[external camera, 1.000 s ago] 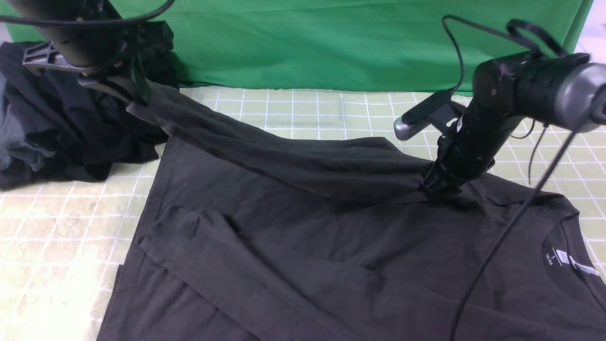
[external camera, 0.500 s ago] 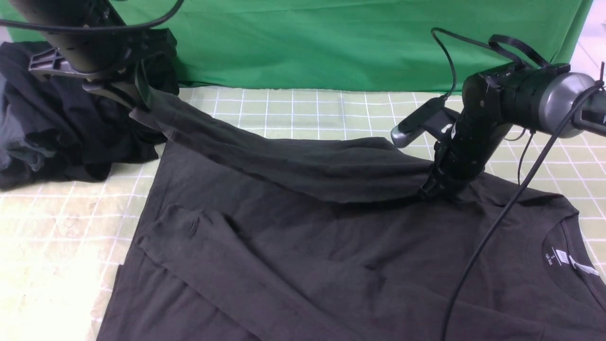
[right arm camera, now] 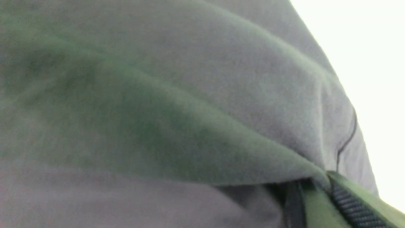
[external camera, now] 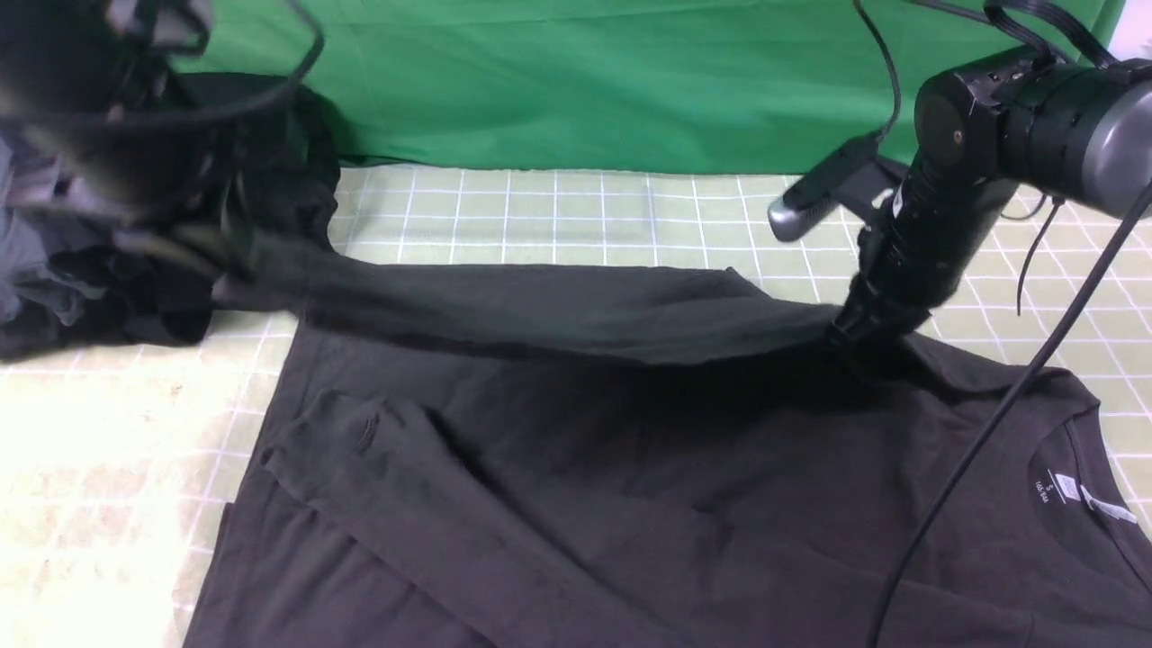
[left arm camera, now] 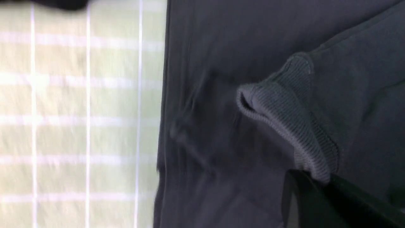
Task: Fold a long-sleeved shirt over a green coffee tablecloth.
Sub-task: 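Fold the left side of the dark shirt inward over its body with the left gripper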
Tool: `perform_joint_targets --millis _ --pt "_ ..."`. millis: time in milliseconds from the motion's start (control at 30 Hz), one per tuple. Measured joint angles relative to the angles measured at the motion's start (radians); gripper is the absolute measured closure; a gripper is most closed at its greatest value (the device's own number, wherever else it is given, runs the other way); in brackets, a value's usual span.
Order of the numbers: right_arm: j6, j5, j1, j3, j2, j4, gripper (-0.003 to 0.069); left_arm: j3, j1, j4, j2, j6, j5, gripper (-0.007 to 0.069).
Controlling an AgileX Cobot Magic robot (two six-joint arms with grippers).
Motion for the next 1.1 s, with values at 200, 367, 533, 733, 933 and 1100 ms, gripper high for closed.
perform_joint_targets --millis 200,367,533,733,933,1100 --pt "0.0 0.029 0.0 0.078 0.0 0.001 0.0614 0.2 0.0 -0.006 -0.03 0.0 0.002 0.0608" --pt "0.001 0.019 0.0 0.085 0.0 0.002 0.0551 0.269 -0.001 0.002 -0.03 -0.012 -0.014 0.0608" --pt "0.01 0.015 0.0 0.085 0.0 0.001 0.0399 0.278 -0.001 0.003 -0.03 -0.015 -0.018 0.0608" --pt "0.039 0.093 0.001 0.077 0.0 0.0 0.0272 0.278 -0.001 -0.003 -0.03 0.015 -0.006 0.0564" --pt "0.076 0.215 0.001 0.051 -0.038 0.0 0.0267 0.282 -0.001 0.006 -0.03 0.04 -0.005 0.0354" --pt "0.11 0.256 0.001 0.046 -0.144 0.021 0.0267 0.368 -0.001 0.018 -0.052 0.044 -0.007 0.0167"
